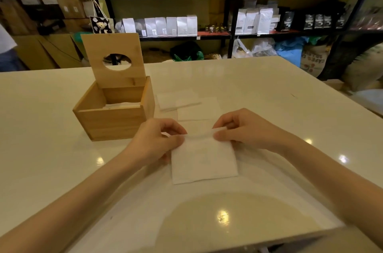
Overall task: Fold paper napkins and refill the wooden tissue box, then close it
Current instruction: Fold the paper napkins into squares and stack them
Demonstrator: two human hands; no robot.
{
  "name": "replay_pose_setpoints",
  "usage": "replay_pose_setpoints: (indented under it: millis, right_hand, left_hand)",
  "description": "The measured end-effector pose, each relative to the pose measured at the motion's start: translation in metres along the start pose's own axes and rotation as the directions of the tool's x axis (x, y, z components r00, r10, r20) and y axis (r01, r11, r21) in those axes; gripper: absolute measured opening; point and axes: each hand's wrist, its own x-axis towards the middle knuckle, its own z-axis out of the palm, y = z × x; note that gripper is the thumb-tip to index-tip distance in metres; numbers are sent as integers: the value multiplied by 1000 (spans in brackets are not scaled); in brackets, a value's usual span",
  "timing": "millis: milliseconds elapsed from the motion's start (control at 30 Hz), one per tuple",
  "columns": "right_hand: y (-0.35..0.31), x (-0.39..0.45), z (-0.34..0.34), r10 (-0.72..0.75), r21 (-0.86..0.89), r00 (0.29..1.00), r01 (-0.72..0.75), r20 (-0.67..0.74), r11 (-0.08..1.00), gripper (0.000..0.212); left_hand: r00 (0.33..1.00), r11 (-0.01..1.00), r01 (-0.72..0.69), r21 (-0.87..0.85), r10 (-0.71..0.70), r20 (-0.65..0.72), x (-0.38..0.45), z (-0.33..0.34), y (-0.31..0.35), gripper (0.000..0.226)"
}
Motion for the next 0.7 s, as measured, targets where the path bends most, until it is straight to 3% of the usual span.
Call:
replay_pose_setpoints:
  millis: [167,333,433,533,700]
  right_hand:
    - [4,-1,8,-160,-386,986,128,-51,913,5]
    - [3,3,3,-155,-586,988,137,20,799,25]
    - [-4,14,-10,-126,-596,990,134,56,792,32]
    - [-16,33,-25,-191,-572,981,175,32,801,29]
    - [-30,77,-44,-302,-578,953,247,2,777,24]
  left_hand:
    - [976,917,-185,353,214,-42,-5,6,-6,15]
    - [968,810,-233,537,246,48,-2,6,0,27]
    - [967,783,-252,569,234,106,10,1,13,34]
    - [964,701,-265,662,204,171,31,-3,33,38]
    - [977,618,-214,756,134,167,77,-11,63,38]
